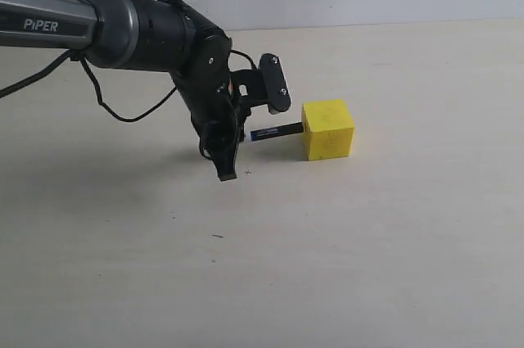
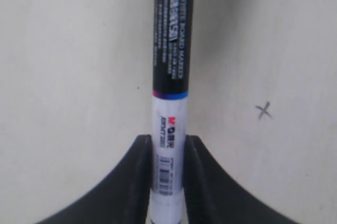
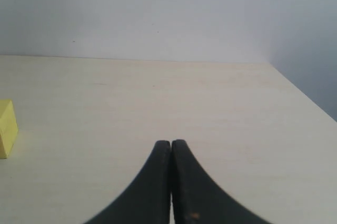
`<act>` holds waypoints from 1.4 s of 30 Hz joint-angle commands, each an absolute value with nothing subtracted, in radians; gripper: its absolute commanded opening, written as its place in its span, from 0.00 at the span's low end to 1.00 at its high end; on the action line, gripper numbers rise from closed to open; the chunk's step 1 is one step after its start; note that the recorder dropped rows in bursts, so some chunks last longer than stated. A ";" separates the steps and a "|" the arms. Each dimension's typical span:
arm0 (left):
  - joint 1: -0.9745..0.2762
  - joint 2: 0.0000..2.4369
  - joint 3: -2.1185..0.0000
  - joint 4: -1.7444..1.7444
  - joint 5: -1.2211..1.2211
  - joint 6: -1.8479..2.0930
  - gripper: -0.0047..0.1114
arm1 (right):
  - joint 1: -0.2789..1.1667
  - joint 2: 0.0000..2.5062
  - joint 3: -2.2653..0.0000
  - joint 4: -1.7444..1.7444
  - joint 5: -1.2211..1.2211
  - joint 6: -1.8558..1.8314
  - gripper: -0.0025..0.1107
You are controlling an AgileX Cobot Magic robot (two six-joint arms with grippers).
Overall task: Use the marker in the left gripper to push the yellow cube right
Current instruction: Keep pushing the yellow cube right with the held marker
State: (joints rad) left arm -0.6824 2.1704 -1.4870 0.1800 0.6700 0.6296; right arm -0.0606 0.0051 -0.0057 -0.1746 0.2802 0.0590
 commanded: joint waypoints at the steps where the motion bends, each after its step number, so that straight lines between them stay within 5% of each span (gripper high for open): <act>1: -0.656 2.173 -1.494 0.184 0.761 0.610 0.04 | -0.067 0.000 0.000 -0.175 0.267 0.053 0.02; 12: -0.758 2.224 -1.573 0.190 0.663 0.598 0.04 | -0.067 0.000 0.000 -0.175 0.267 0.053 0.02; 42: -0.792 2.225 -1.573 0.233 0.762 0.545 0.04 | -0.067 0.000 0.000 -0.175 0.267 0.053 0.02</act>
State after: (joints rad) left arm -0.8020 2.2293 -1.5685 0.2269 0.7222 0.5693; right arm -0.0606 0.0051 -0.0057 -0.1746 0.2802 0.0590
